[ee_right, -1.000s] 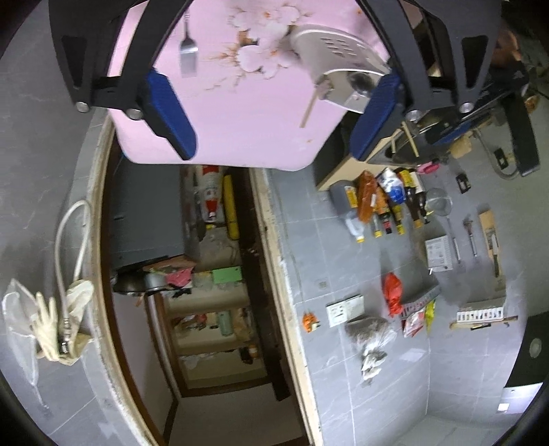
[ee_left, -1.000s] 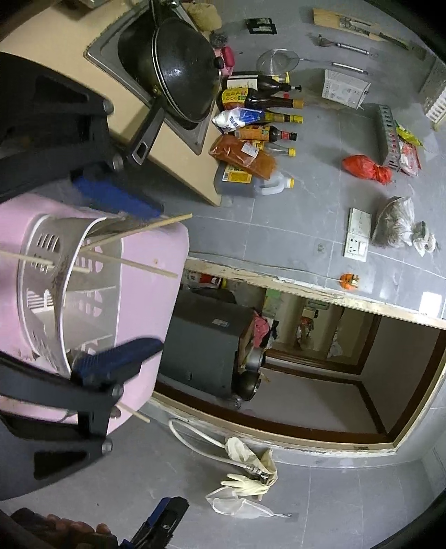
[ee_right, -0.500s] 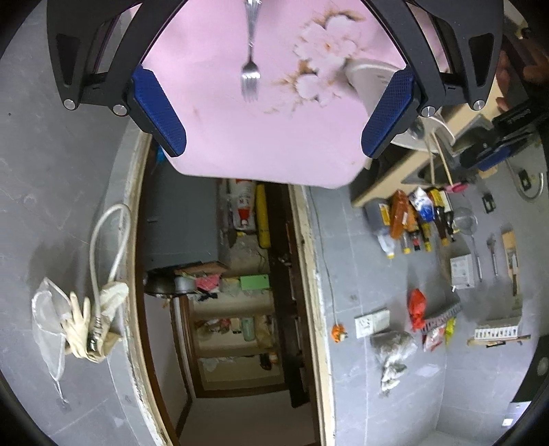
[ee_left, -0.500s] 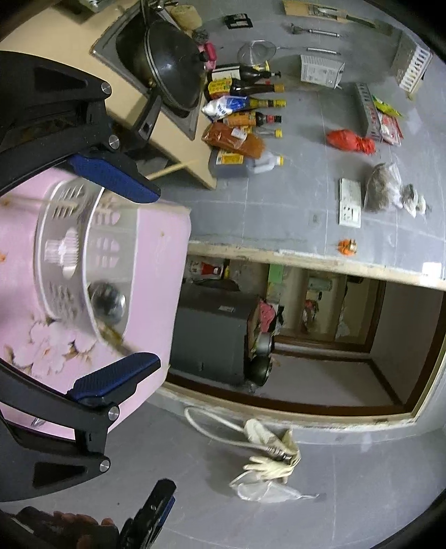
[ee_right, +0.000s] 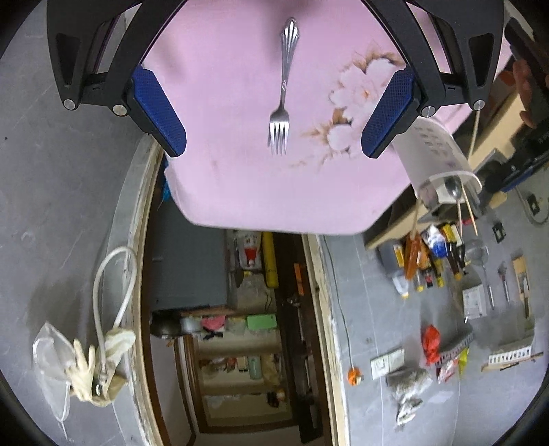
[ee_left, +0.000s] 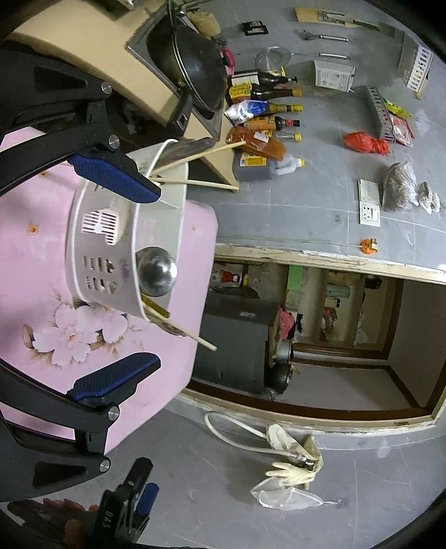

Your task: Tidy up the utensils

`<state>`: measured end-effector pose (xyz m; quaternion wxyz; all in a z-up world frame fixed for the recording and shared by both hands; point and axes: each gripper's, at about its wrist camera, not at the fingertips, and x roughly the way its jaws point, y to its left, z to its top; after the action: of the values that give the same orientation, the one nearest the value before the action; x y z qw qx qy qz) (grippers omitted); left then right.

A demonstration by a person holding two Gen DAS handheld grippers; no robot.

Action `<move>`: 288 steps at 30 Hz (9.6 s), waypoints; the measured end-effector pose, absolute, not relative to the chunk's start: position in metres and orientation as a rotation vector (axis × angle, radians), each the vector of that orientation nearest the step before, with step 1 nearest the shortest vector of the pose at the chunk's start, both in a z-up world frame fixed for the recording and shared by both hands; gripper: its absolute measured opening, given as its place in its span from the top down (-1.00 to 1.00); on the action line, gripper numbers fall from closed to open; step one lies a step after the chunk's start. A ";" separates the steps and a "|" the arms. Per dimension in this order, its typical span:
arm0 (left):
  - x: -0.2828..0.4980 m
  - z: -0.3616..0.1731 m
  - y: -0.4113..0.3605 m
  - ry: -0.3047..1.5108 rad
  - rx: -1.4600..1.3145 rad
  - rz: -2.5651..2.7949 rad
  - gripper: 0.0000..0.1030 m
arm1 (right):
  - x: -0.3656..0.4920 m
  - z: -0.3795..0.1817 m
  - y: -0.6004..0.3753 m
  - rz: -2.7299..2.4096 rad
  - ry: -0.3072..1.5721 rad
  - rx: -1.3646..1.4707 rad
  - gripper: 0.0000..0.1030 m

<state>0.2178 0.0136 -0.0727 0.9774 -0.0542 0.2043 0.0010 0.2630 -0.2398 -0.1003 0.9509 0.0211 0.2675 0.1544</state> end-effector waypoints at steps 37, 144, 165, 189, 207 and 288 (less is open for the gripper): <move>0.240 -0.151 0.107 0.684 -0.274 0.178 -0.23 | 0.374 -0.207 -0.183 0.384 0.920 0.014 0.10; 0.306 -0.073 0.141 0.330 -0.211 -0.129 0.54 | 0.305 -0.044 -0.060 0.549 0.460 0.119 0.51; 0.253 -0.028 0.147 0.402 -0.229 -0.150 -0.38 | 0.254 -0.013 -0.091 0.405 0.351 0.156 -0.56; 0.122 -0.005 0.092 0.370 -0.192 -0.025 -0.84 | 0.133 -0.009 -0.176 0.274 0.368 0.051 -1.00; 0.028 -0.035 0.065 0.416 -0.142 0.001 -0.84 | 0.046 -0.029 -0.203 0.234 0.395 0.046 -1.00; 0.006 -0.034 0.073 0.387 -0.161 0.043 -0.84 | 0.042 -0.031 -0.196 0.271 0.409 0.053 -1.00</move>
<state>0.0062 0.0727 -0.0337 0.9779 -0.0799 0.1922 0.0214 0.0422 -0.1957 -0.0306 0.9696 0.0263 0.2026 0.1343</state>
